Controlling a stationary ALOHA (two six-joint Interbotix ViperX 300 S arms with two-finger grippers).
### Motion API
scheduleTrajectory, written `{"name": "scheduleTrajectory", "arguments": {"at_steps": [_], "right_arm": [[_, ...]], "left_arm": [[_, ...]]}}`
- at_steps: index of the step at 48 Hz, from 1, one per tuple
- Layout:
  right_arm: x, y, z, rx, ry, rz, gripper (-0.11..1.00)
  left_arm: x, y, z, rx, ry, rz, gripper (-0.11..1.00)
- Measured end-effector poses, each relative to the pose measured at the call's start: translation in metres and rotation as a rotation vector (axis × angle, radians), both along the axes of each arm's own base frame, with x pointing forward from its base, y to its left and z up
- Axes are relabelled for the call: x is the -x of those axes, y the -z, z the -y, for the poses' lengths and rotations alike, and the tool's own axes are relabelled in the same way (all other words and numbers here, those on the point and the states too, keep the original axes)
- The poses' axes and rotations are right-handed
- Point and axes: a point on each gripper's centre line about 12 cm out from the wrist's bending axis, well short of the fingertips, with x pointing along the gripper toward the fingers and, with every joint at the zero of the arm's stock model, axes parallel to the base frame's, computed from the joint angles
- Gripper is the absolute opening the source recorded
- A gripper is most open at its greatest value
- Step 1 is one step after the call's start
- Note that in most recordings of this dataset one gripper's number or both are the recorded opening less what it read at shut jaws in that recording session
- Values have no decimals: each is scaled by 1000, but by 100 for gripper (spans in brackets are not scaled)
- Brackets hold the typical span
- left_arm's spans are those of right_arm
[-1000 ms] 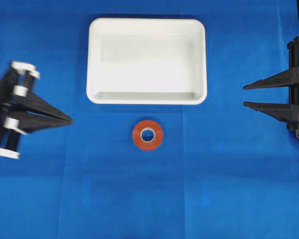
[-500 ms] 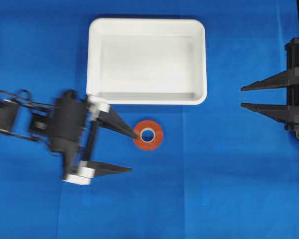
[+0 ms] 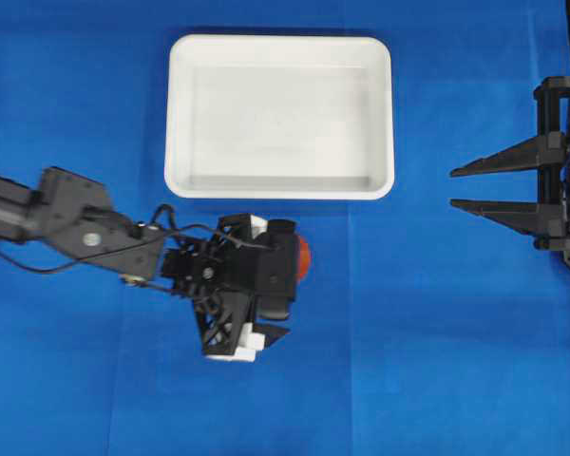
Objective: Place one roll of tape in the white case with the left arm.
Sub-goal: 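Move the left gripper over the orange tape roll, fingers open, then lower the left gripper and close it on the tape roll's rim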
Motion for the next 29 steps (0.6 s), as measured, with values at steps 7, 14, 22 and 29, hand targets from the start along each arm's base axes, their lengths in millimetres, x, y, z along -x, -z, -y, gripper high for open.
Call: {"name": "scheduleTrajectory", "arguments": {"at_steps": [7,14,22,29], "right_arm": [[-1,3,0,0,2,-17,-11],[-1,3,0,1,1,-22,-11],[-1,3,0,-1,2,-23,-11],[-1,4,0,1,1,-28,-11]], "left_arm": [[-5,25,-7,-9,-21,-61,84],[-6,38,-13,-22,-29,-107,84],[-3,52,-17,-37,-31,-155,84],[-2,53,-19,-44,-34,-182,73]]}}
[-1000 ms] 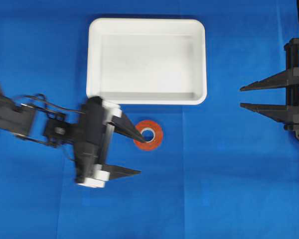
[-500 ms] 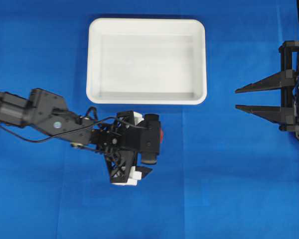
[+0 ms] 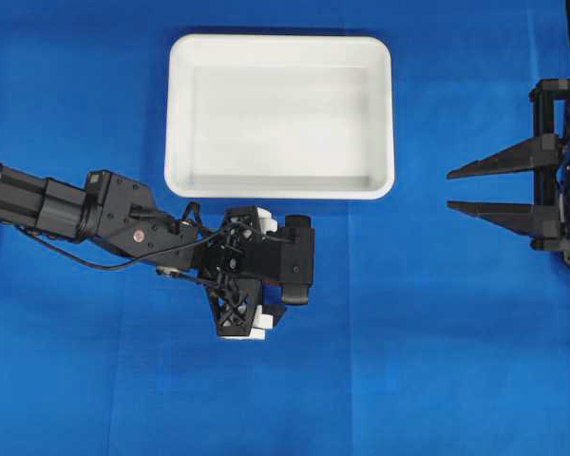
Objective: Place one roll of tape in the white case with the left arm.
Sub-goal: 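Lower the left gripper and close it on the tape roll's rim, then lift the tape roll and carry it over the white tray, then lower the tape roll into the tray and open the left gripper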
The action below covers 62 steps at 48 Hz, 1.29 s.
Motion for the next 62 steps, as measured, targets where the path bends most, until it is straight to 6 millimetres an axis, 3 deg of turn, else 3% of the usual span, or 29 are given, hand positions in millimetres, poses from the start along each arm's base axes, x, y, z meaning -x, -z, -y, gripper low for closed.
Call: {"name": "scheduleTrajectory", "arguments": {"at_steps": [8,17,29,37,48,55,62], "right_arm": [[0,0,0,1,0,-2,-11],[0,1,0,4,-1,-6,-11],[0,3,0,7,-3,-23,-11],[0,4,0,5,-1,-26,-11],[-3,8,0,6,-2,-46,-11],[-4,12,0,4,-1,-60,-11],[-5,12,0,4,-1,-63,-11]], "left_arm": [[-1,-4,-4,-10,-15,-60,27],[-8,-20,1,-42,17,-93,26],[-12,-84,1,-103,51,-39,26],[-10,-106,-37,-168,10,-30,26],[-8,-105,-112,-209,-87,-30,26],[-6,-97,-140,-209,-137,6,26],[-1,-69,-162,-204,-174,-16,26]]}}
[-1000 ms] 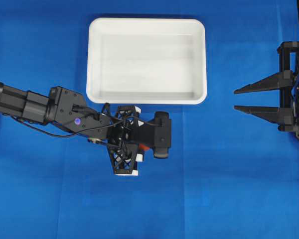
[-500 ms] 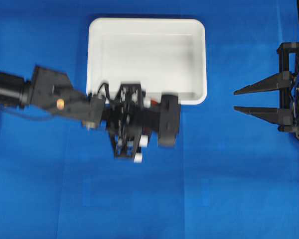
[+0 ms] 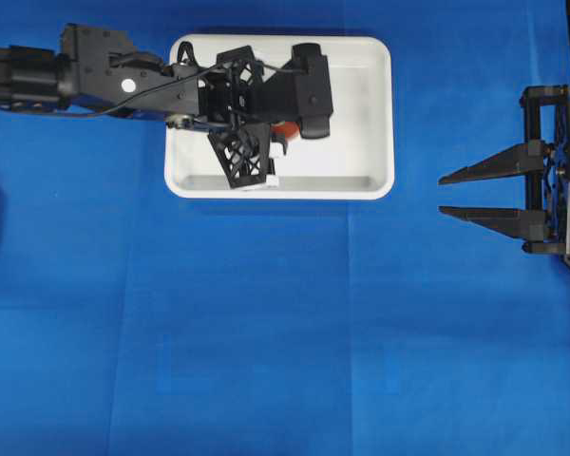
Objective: Place one roll of tape in the white case with the left arm.
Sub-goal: 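Lower the tape roll into the tray and open the left gripper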
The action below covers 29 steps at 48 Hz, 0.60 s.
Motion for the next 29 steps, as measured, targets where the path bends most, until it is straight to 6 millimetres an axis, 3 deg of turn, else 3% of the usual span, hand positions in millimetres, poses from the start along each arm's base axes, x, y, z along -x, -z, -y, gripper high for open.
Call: {"name": "scheduleTrajectory", "arguments": {"at_steps": [9,23,25,29], "right_arm": [[0,0,0,0,0,-2,-11],[0,1,0,0,0,-3,-11],[0,1,0,0,0,-3,-11],[0,1,0,0,0,-3,-11]], "left_arm": [[-1,37,-3,15,-2,-57,26],[-2,42,-3,19,-5,-62,26],[-2,42,-3,22,-9,-63,32],[-1,39,-3,21,-9,-60,58]]}}
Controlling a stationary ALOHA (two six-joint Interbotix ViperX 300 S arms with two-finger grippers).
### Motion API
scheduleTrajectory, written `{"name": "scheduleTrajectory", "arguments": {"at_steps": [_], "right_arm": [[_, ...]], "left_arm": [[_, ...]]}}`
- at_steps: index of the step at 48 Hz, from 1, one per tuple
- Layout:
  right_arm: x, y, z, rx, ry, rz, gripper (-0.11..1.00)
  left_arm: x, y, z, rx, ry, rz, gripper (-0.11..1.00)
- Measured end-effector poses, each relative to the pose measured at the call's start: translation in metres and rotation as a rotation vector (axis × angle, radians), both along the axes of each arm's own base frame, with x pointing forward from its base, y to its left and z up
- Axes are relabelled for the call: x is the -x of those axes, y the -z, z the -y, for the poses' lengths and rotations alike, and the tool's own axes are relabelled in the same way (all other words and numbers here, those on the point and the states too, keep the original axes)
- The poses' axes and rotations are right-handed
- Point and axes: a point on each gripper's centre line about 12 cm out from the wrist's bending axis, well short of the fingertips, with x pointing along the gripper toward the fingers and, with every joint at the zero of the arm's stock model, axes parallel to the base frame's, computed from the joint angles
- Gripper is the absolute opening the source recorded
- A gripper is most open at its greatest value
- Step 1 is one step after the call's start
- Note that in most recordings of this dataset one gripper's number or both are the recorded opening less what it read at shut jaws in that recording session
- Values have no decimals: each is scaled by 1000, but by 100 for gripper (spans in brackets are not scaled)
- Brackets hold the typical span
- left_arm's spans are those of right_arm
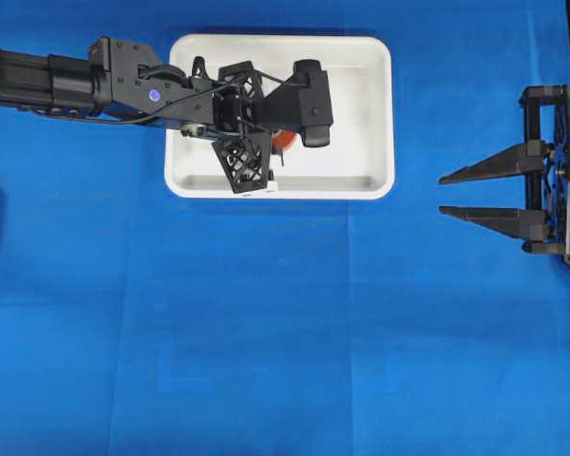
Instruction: Place one roll of tape in the white case with the left arm.
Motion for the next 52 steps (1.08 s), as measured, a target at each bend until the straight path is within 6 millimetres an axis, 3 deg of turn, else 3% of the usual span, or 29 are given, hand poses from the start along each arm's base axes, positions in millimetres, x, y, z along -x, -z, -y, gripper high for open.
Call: {"name": "scheduleTrajectory", "arguments": {"at_steps": [3,5,14,29,39,52], "right_arm": [[0,0,0,0,0,0,-11],[0,-1,0,0,0,2,-11],[0,0,0,2,0,0,-11],[0,0,0,0,0,2,-11],[0,0,0,0,0,2,-11],[0,-1,0,0,0,3,-11]], "left_arm": [[0,-7,0,-2,-2,14,75],[2,-17,1,-6,-2,31,80],[17,-66,11,-21,10,125,66],[55,-131,42,-31,66,339,66],[80,-156,56,-35,110,568,66],[118,-172,70,-34,154,796,66]]}}
